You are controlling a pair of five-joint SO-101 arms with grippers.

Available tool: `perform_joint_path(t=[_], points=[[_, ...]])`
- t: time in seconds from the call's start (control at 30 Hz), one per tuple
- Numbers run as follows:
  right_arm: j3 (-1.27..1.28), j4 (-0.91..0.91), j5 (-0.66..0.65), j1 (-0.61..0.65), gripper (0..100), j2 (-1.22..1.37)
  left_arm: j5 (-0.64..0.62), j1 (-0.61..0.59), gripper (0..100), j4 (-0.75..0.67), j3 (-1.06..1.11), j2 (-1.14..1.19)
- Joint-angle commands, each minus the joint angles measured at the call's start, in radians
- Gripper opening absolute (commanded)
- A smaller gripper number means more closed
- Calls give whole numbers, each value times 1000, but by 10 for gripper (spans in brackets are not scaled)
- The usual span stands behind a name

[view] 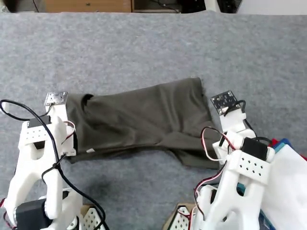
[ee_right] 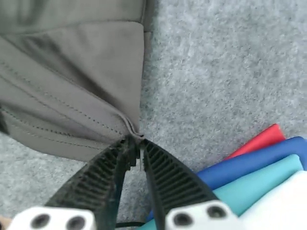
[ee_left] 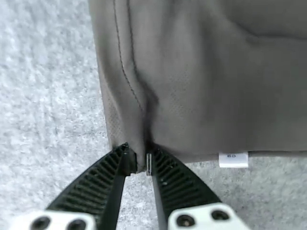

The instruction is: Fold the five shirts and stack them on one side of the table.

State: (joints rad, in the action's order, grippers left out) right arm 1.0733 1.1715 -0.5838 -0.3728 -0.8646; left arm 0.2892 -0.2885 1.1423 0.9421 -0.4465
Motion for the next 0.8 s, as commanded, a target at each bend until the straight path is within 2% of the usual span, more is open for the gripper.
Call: perform_joint_path(t=[0.0,0.17,0.3,0.5,0.7,0.77], points=[[-2,-31,-5,4,5,-19,5,-8,20,-17,-5,-22],[-36,-140,-5,22,6,-16,-54,-12,20,-66,-21,-30],[-154,-149,-3,84,6,56,-103,-15,20,-103,-110,-22],[-490,-138,48,165,6,328,-183,-9,20,-213,-264,-21],[-848,-54,75,236,5,575,-184,-14,20,-239,-308,-19],[-969,-48,75,248,5,651,-186,-28,20,-321,-318,-19]])
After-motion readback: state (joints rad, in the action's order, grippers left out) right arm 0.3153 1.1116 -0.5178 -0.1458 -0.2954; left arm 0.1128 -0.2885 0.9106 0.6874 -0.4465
